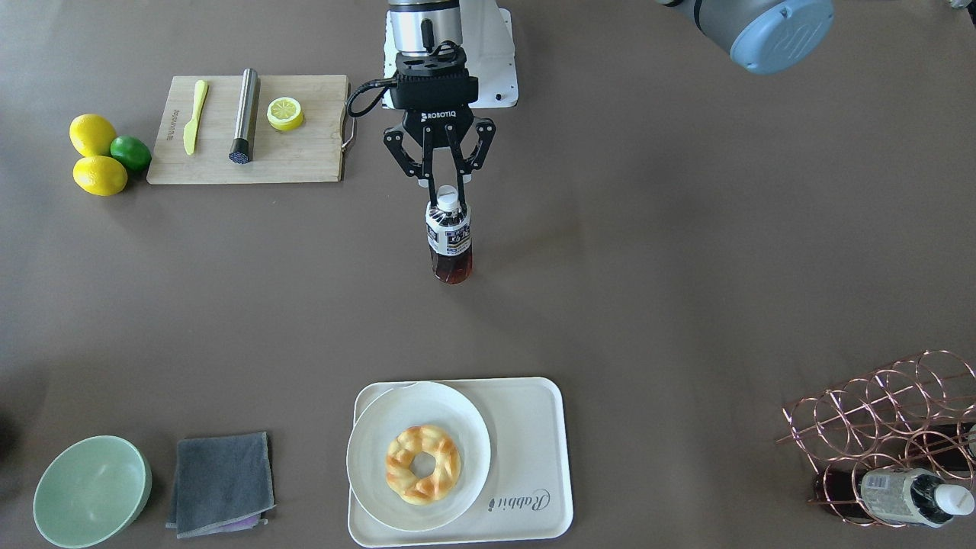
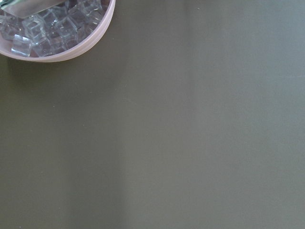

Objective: Place tea on tray
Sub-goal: 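Hold the tea bottle with the left gripper near the tray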

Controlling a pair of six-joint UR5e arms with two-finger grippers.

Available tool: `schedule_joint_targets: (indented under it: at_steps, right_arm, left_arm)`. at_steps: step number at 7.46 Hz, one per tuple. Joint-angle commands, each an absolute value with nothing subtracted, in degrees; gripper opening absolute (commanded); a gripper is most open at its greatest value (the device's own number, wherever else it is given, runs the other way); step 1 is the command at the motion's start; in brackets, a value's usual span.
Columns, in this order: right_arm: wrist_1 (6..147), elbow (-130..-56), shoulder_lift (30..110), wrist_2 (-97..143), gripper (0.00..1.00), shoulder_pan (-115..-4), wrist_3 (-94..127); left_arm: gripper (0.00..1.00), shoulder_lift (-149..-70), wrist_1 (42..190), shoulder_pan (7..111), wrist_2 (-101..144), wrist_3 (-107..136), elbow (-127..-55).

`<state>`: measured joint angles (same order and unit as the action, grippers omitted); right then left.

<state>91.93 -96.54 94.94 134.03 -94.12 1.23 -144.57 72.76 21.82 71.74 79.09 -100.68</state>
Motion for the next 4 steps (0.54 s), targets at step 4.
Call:
schedule_joint_targets:
  at_steps: [4]
  right_arm:
    - [91.9, -96.6, 95.1, 134.0, 1.0, -94.1, 1.5]
  left_arm:
    - [0.0, -144.2, 72.9, 22.1, 71.7, 78.7, -100.0]
